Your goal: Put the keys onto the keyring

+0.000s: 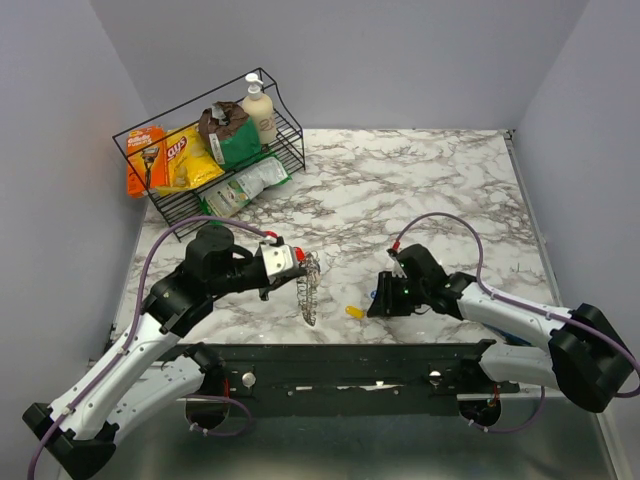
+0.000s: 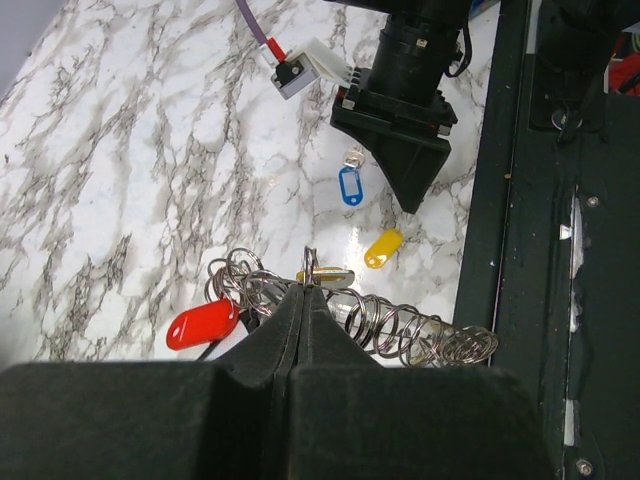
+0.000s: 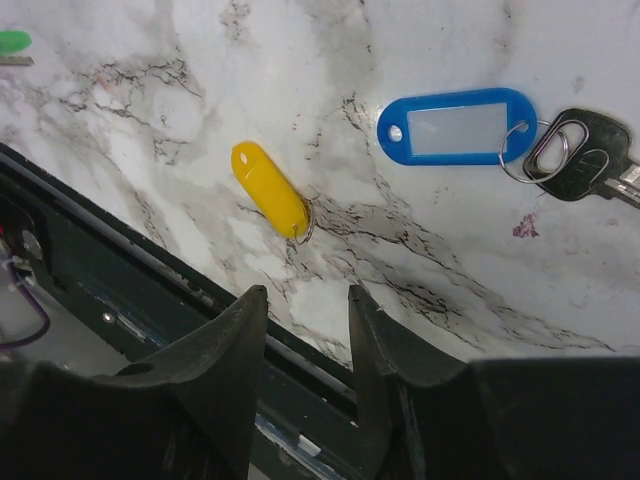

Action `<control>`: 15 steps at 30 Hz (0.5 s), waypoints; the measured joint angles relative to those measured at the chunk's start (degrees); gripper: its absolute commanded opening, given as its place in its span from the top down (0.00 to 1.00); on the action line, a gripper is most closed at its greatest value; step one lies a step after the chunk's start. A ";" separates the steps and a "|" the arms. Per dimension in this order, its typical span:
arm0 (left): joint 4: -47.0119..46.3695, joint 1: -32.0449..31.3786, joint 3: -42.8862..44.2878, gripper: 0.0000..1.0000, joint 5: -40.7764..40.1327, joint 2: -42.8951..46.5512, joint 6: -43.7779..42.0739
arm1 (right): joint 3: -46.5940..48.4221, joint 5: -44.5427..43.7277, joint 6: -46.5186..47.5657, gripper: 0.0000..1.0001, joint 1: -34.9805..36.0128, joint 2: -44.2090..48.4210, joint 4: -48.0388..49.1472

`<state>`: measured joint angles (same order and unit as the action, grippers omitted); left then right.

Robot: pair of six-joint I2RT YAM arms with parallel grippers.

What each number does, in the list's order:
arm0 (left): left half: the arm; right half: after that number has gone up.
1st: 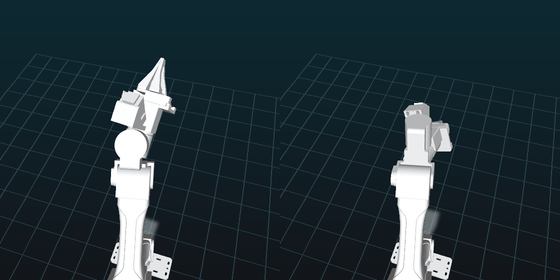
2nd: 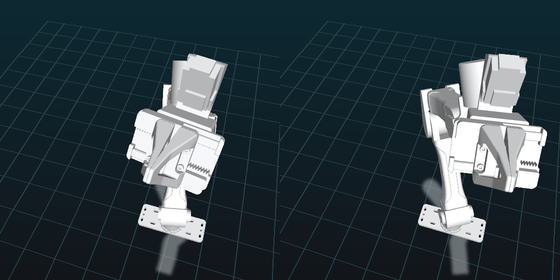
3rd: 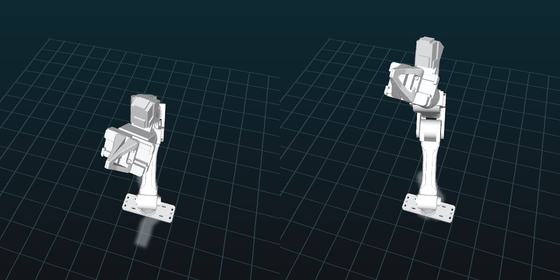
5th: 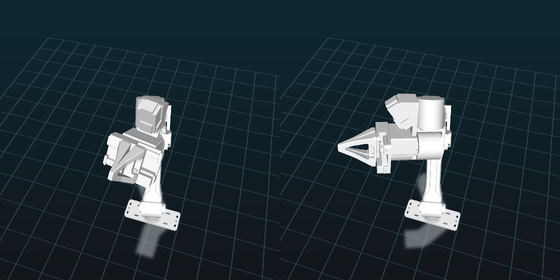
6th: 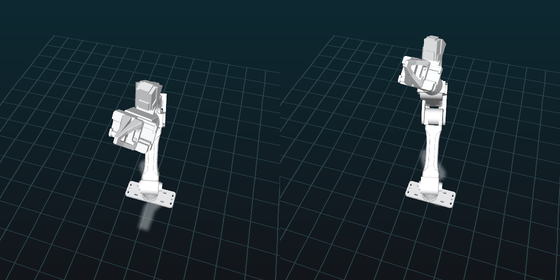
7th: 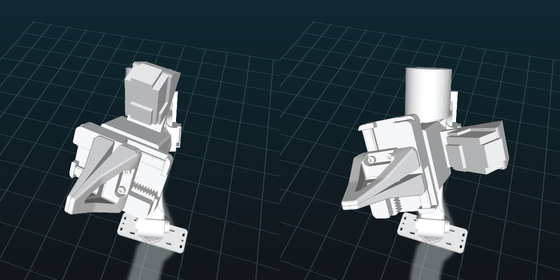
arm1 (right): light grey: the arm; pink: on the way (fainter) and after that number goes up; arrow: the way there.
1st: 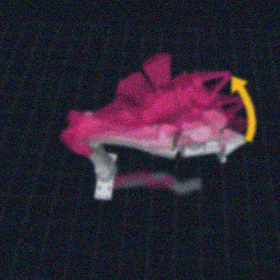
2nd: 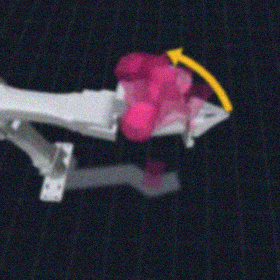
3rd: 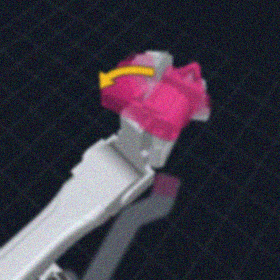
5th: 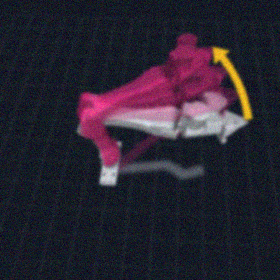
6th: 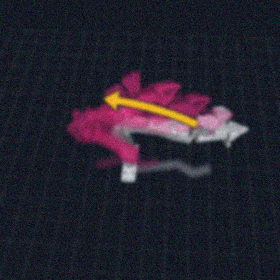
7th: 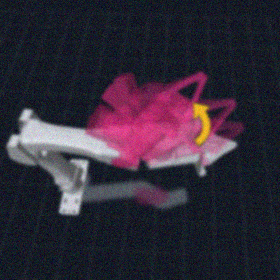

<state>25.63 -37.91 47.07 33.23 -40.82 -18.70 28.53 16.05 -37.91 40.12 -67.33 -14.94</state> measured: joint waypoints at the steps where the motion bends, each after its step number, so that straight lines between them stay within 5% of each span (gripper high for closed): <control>1: -0.04 0.00 -0.07 1.00 0.00 0.09 -0.02 | -0.15 0.00 -0.72 0.55 0.00 -0.22 0.39; 15: -0.20 -0.04 -0.37 1.00 0.02 0.35 -0.20 | -0.31 0.83 -4.22 0.68 0.00 -8.17 7.63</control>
<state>25.43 -37.95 46.70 33.26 -40.47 -18.90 28.23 16.88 -42.13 40.12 -75.50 -7.31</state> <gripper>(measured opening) 0.008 0.339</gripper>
